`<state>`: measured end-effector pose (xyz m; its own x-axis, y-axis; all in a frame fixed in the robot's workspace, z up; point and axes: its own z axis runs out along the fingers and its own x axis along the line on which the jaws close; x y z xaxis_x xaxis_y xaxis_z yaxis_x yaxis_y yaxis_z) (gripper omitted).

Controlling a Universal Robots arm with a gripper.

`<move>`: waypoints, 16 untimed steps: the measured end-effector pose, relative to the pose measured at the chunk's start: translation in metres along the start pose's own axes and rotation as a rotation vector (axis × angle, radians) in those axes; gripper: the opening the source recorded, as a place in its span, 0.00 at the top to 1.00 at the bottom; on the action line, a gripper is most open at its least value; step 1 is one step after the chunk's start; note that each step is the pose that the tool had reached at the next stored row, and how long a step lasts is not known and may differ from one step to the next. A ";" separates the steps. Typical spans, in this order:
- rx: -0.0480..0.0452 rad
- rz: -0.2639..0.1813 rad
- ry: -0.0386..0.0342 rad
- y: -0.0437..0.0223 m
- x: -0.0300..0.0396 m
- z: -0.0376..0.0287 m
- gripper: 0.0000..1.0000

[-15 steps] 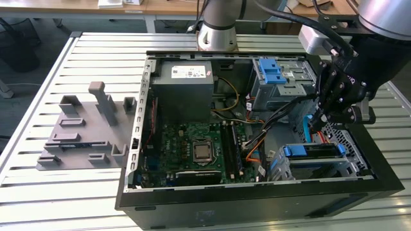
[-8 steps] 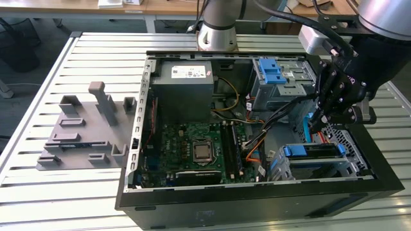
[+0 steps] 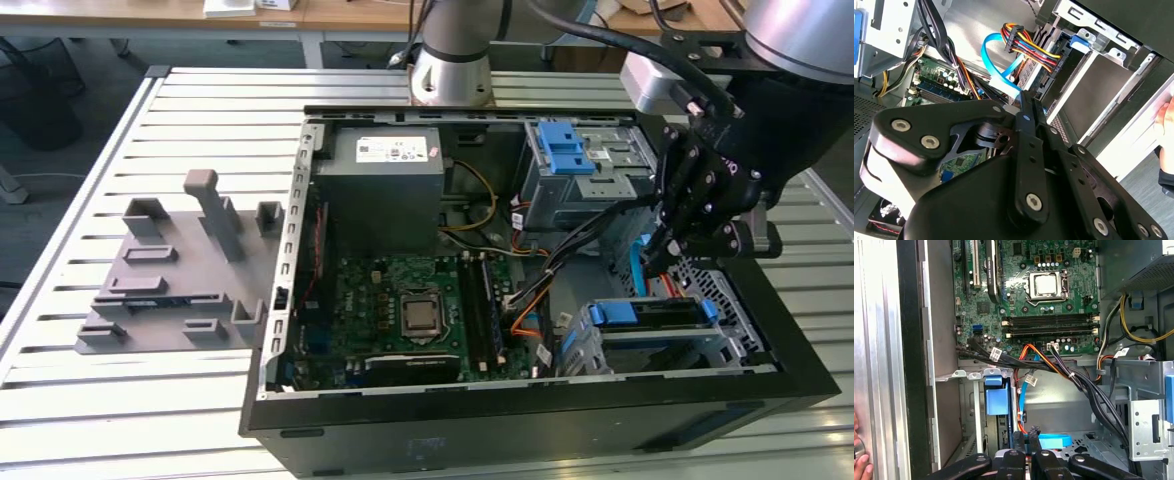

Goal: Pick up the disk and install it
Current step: 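Insert the second disk wire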

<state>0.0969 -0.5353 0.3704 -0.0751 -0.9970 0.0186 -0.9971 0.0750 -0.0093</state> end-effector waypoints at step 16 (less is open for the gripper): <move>0.0004 0.000 0.0057 0.0000 0.0000 0.0026 0.77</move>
<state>0.0969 -0.5353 0.3678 -0.0752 -0.9969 0.0243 -0.9971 0.0750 -0.0098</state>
